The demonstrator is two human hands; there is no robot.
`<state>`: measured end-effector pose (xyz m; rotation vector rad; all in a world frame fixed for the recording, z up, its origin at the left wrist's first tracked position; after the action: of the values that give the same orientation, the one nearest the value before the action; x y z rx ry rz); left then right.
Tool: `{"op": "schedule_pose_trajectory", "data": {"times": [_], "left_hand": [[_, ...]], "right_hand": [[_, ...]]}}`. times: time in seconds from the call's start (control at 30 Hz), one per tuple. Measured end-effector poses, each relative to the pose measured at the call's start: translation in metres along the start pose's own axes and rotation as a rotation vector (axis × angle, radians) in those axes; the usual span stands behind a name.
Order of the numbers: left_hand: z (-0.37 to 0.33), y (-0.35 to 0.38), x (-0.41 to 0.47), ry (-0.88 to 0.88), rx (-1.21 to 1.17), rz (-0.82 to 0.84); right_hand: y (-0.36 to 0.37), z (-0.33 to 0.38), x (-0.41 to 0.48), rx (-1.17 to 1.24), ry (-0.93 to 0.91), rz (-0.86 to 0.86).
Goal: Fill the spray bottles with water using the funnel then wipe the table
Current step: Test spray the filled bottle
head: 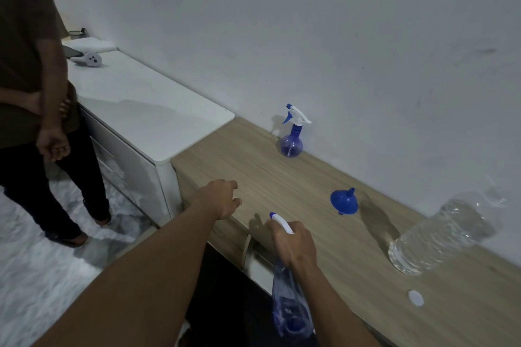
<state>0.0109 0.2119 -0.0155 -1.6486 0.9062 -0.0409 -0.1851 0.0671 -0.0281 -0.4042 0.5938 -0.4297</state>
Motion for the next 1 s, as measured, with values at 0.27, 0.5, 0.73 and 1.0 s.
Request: {"op": "schedule_pose_trajectory", "data": {"times": [0.27, 0.5, 0.73, 1.0], "left_hand": [[-0.007, -0.007, -0.002, 0.004, -0.035, 0.025], [-0.029, -0.012, 0.009, 0.045, -0.117, 0.119], [-0.099, -0.021, 0.032, 0.24, -0.211, 0.307], [-0.162, -0.039, 0.087, 0.399, -0.23, 0.251]], "right_hand": [[-0.012, 0.026, 0.001, 0.071, -0.107, -0.003], [-0.049, 0.082, 0.011, 0.17, -0.308, -0.094], [-0.092, 0.118, 0.052, 0.031, -0.291, -0.186], [-0.151, 0.136, 0.098, 0.031, -0.307, -0.281]]}}
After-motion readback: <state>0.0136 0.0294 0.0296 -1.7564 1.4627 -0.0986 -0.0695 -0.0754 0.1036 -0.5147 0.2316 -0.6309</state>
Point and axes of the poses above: each hand's wrist, its own x-axis towards the middle knuckle, its own y-axis out of the palm, z = x × y, the point moved 10 cm from there along x, towards the middle knuckle, and after that the axes turned 13 degrees about z, right-handed, at the moved point
